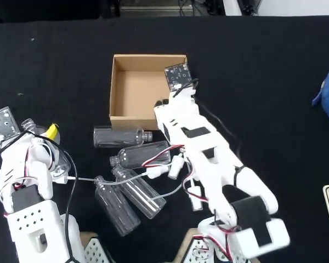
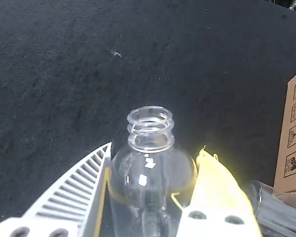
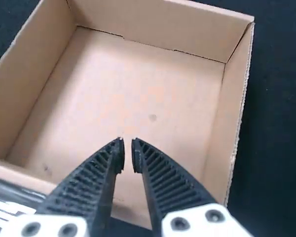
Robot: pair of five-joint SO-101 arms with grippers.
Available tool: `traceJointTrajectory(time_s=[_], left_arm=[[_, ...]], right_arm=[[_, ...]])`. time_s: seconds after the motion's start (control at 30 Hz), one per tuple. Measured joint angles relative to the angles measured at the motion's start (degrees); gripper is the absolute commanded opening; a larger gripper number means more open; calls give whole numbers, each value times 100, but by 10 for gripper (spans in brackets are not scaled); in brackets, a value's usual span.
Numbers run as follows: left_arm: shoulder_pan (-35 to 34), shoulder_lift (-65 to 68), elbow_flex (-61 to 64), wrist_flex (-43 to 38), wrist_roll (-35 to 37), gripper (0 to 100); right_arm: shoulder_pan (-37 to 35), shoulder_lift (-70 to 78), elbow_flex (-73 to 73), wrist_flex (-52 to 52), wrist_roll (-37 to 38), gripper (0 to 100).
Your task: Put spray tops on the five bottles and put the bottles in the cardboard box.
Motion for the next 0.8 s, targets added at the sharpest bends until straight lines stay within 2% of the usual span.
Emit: traceJointTrajectory(time_s=[0.07,0.2,0.33,0.63,0.8], left_arm=[[0,0,0,0,0,30],[0,0,0,0,0,30],[0,0,0,0,0,30],[0,0,0,0,0,30],[0,0,0,0,0,30]], right_arm=[[70,-404,0,229,18,74],[730,-1257,0,1002,0,185],[1196,-1319,-220,1556,-35,161],[1169,580,-1477,1644,-53,160],[1178,1407,-2119,2031,-53,160]])
